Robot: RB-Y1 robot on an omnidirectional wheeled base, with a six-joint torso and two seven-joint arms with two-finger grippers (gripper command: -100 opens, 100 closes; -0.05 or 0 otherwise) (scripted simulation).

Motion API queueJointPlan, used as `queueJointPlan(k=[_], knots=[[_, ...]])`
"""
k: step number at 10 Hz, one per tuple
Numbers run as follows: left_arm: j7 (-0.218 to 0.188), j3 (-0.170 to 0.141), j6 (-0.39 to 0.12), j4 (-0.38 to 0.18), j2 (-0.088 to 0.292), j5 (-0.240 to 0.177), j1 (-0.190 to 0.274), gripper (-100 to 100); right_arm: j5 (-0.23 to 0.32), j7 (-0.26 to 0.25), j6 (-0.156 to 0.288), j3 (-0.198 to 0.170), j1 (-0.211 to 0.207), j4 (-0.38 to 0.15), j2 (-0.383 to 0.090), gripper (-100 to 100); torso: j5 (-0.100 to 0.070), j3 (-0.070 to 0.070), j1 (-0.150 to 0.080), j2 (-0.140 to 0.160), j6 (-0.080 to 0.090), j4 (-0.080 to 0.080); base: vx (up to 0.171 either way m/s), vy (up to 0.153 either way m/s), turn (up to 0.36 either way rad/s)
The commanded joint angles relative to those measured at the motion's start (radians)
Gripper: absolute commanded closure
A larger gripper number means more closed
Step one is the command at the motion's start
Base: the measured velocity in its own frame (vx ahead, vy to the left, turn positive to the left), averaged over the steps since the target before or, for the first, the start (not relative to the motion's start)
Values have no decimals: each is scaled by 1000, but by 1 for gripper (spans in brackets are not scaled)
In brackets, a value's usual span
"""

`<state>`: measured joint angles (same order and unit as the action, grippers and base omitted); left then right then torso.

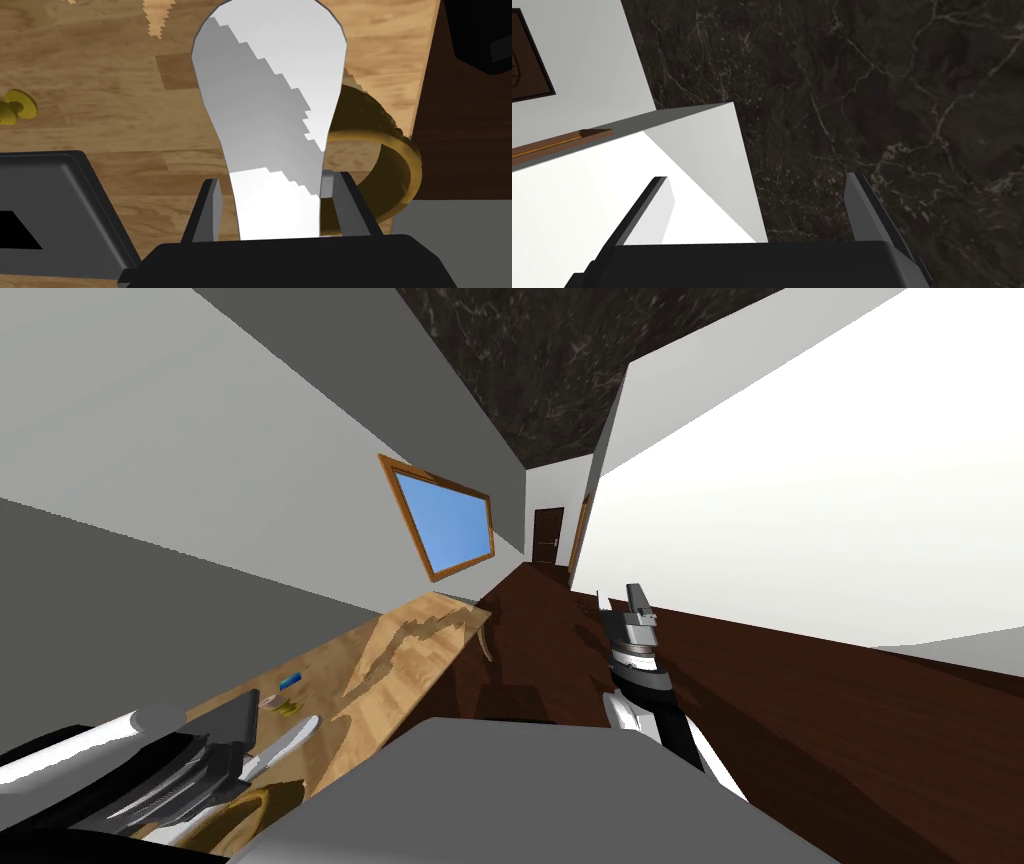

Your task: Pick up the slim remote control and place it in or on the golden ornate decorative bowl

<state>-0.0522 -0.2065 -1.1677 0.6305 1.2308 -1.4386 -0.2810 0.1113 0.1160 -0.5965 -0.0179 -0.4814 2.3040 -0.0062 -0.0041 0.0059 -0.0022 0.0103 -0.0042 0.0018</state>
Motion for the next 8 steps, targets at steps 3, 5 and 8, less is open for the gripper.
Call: queueJointPlan(k=[3,5,8], knots=[[20,35,-59,7,16,-64,-39,100,0,0,0,0,0,0,0,0,1,-2,1,-3,1,-1,-112,35,12],[24,38,-61,2,19,-70,-40,100,0,0,0,0,0,0,0,0,1,-4,0,-8,2,-2,-35,5,1],[26,39,-66,2,19,-71,-42,-100,0,0,0,0,0,0,0,0,0,-7,-1,-13,3,-3,-2,0,1]])
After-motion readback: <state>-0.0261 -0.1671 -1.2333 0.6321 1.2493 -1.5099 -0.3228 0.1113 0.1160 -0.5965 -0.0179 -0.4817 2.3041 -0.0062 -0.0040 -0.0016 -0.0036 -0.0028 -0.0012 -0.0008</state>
